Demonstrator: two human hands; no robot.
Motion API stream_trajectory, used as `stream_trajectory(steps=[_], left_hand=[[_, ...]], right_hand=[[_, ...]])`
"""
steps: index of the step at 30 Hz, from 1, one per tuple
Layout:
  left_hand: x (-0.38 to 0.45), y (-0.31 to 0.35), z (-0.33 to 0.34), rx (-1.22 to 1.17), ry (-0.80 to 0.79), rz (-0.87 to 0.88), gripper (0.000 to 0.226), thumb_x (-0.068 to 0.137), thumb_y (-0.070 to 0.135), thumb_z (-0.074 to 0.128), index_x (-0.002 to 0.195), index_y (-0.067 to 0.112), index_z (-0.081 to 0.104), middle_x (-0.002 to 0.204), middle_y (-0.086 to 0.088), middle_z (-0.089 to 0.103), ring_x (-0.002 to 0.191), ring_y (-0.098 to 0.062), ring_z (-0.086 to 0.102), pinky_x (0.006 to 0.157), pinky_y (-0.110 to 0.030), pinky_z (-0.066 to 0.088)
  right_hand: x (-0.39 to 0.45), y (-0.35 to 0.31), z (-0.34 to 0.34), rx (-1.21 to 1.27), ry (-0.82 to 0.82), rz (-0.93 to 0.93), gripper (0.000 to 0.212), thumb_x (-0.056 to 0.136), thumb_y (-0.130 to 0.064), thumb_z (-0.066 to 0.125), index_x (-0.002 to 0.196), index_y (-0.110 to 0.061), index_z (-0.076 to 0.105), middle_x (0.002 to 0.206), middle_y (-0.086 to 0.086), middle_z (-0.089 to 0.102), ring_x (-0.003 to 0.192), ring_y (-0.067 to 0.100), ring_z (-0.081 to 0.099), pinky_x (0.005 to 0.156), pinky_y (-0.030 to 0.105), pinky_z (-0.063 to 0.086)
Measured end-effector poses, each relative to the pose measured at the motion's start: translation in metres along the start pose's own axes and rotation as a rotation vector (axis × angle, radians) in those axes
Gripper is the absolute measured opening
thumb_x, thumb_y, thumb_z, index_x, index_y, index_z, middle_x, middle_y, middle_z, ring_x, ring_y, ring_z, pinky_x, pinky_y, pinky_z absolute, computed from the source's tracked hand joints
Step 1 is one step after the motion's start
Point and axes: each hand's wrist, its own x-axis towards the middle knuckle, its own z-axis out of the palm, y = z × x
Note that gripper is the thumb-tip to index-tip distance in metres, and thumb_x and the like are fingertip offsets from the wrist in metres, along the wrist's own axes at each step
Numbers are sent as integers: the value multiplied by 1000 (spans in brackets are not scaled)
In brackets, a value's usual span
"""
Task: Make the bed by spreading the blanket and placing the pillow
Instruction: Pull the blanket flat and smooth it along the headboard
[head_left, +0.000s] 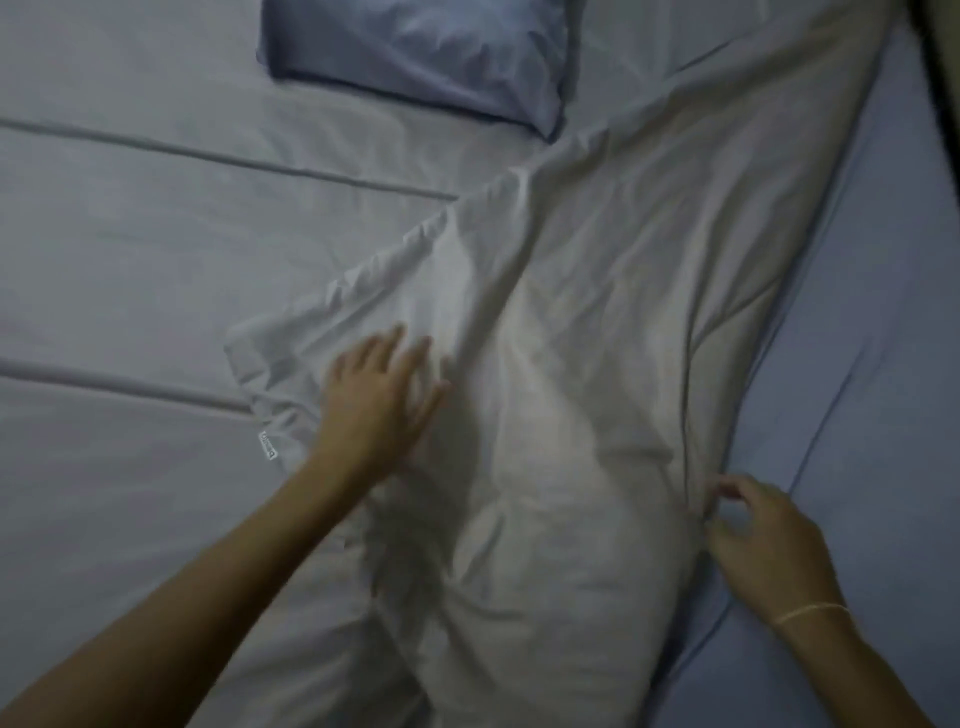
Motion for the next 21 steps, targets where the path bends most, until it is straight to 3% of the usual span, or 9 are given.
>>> stream_trajectory(steps=[4, 6, 8, 9, 11, 13, 15, 18, 21], left_hand=[[34, -54, 20, 90, -94, -427, 106, 70, 85, 35, 150, 25, -1, 159, -18, -3, 145, -41, -2, 109, -70, 5], [38, -64, 34, 133, -116, -394, 110, 67, 89, 32, 149, 28, -8, 158, -20, -3, 145, -40, -4, 107, -72, -1], [38, -65, 44, 140, -87, -341, 101, 74, 82, 36, 148, 31, -9, 158, -21, 5, 146, -39, 0, 107, -71, -3], [38, -64, 48, 135, -67, -318, 94, 80, 75, 40, 149, 31, -6, 156, -22, 12, 145, -39, 5, 107, -70, -3], [41, -58, 49, 129, -31, -221, 73, 91, 53, 46, 149, 26, 11, 146, -24, 33, 139, -40, 25, 110, -67, 4], [45, -46, 45, 108, -8, -102, 52, 94, 25, 48, 143, 19, 34, 130, -25, 50, 119, -44, 46, 107, -60, 26], [52, -22, 35, 39, -28, -4, 48, 85, 12, 46, 133, 17, 48, 118, -25, 60, 104, -45, 56, 89, -50, 45], [60, 48, 29, -107, -65, 143, 45, 78, 7, 50, 123, 15, 53, 106, -21, 65, 94, -41, 62, 74, -38, 43], [52, 143, 35, -286, -52, 241, 46, 83, 10, 50, 129, 10, 53, 118, -19, 65, 105, -35, 62, 81, -27, 38]], right_hand=[[26, -83, 2, 179, 374, -308, 47, 77, -17, 72, 121, -10, 58, 116, 20, 60, 107, 38, 57, 91, 35, 43], [50, -120, 26, 205, 279, -329, 77, 76, -40, 72, 141, -14, 40, 142, 21, 43, 130, 37, 42, 108, 41, 36], [68, -140, 59, 30, 27, -202, 100, 73, -63, 66, 150, -34, 9, 160, 10, 10, 145, 34, 15, 115, 53, 22], [71, -140, 77, -94, -58, -172, 98, 75, -67, 60, 149, -39, 4, 161, 6, 4, 146, 34, 8, 114, 58, 18], [74, -130, 98, -246, -22, -196, 74, 84, -59, 54, 146, -35, 21, 155, 10, 21, 141, 36, 19, 109, 58, 25], [77, -120, 95, -250, 144, -251, 42, 94, -34, 49, 134, -25, 43, 135, 14, 47, 123, 37, 40, 97, 49, 40], [84, -108, 81, -169, 182, -281, 32, 93, -9, 41, 123, -16, 52, 120, 17, 56, 110, 38, 49, 83, 44, 43], [88, -60, 42, -13, 214, -228, 27, 87, -1, 43, 106, -13, 58, 108, 21, 60, 99, 41, 57, 75, 41, 44], [76, 25, -2, 158, 327, -99, 18, 84, -5, 55, 97, -13, 63, 99, 20, 67, 92, 40, 61, 73, 37, 43]])
